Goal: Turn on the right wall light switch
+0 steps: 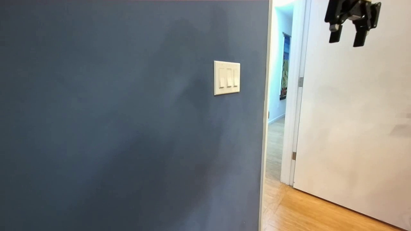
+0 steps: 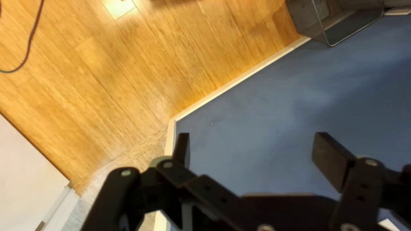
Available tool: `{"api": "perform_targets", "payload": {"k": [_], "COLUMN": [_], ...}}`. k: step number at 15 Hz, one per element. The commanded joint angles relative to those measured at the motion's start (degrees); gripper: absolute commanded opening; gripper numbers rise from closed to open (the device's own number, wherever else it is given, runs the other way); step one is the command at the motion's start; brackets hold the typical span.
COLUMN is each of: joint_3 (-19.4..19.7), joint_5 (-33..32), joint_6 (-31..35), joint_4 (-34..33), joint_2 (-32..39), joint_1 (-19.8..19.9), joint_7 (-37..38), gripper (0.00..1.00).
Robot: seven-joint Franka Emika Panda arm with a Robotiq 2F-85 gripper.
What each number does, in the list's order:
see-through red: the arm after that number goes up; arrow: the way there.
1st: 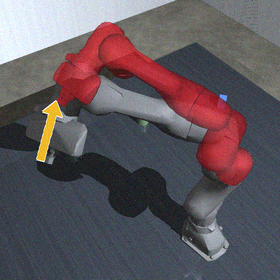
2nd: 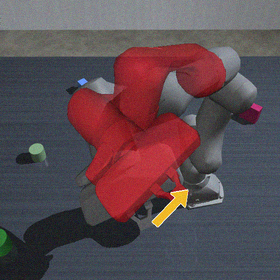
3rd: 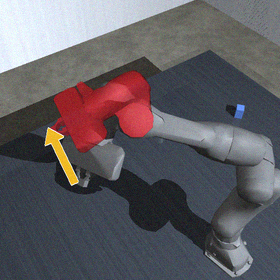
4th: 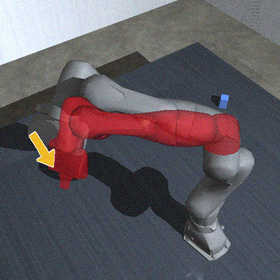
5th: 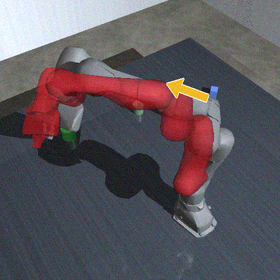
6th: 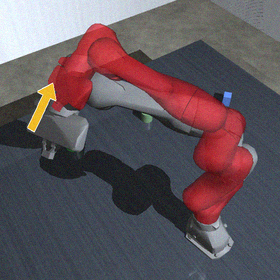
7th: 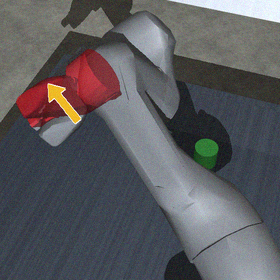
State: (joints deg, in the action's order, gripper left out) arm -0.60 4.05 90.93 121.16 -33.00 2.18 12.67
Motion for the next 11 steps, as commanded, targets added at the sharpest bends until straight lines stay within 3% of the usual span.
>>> {"api": "perform_targets", "payload": {"k": [1,3,4,11], "joint_3": [1.22,2.57,1.17,1.09], "joint_5": [-1.39,-1.92,-0.46,-0.53], "joint_6": [-4.15,-4.94,-4.35,-4.40], "joint_4": [4.53,6.88,3.26,3.85], "joint_2": [-7.10,-10.36,-5.87,-6.13], "joint_1": [1.07,1.51,1.38,1.45], "joint_7": [-3.05,-5.67,-3.09,-3.39], "gripper": [1.00,1.00,1.00,1.00]}}
